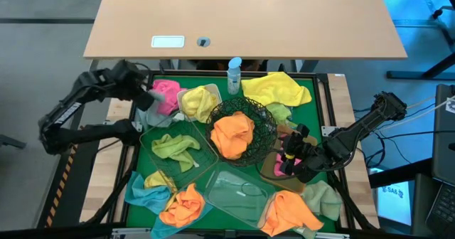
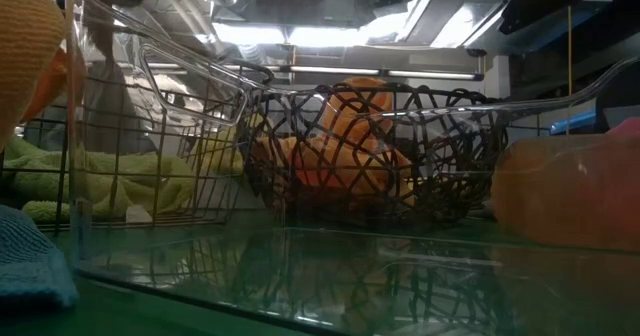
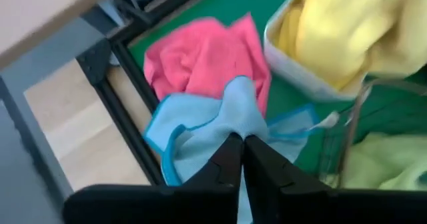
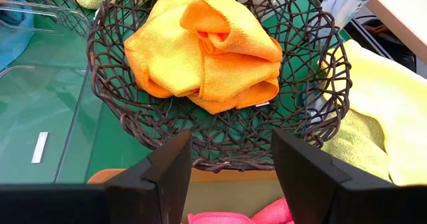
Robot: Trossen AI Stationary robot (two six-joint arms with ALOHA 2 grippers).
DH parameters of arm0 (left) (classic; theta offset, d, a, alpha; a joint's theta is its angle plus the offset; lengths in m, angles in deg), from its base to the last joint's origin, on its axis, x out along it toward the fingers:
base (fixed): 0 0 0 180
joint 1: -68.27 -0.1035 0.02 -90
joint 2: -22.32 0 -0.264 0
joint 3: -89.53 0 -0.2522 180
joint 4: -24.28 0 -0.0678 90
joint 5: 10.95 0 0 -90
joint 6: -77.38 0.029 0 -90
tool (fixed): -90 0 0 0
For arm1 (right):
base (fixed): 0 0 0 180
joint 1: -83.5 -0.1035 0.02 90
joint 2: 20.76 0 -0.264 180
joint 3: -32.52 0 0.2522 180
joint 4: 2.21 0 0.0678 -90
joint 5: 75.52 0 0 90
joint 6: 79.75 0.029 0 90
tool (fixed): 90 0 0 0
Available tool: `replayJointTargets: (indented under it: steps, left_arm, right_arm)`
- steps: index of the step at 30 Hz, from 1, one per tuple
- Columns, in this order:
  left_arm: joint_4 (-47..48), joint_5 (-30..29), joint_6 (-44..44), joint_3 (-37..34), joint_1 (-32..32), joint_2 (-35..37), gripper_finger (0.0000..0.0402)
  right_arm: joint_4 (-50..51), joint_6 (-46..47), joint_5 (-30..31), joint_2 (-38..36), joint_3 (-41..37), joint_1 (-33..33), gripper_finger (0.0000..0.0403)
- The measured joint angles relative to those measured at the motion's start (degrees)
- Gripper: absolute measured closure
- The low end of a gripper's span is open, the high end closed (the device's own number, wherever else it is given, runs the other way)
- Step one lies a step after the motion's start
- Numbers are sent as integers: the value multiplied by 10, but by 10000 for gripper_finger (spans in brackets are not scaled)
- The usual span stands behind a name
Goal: Sort microfiber towel by color & place in baskets
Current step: Put the top light blue towel into the transparent bin
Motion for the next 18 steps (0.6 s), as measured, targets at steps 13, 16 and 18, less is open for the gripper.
replayJointTargets:
  steps: [13, 16, 18]
  left_arm:
    - [-75, 70, 6, -106, 0, -58, 288]
    - [-108, 112, 6, -107, 0, -67, 285]
    - [-125, 129, 6, -107, 0, -70, 285]
  right_arm:
    - [0, 0, 0, 0, 0, 0, 201]
    - [0, 0, 0, 0, 0, 0, 201]
    - [0, 0, 0, 0, 0, 0, 201]
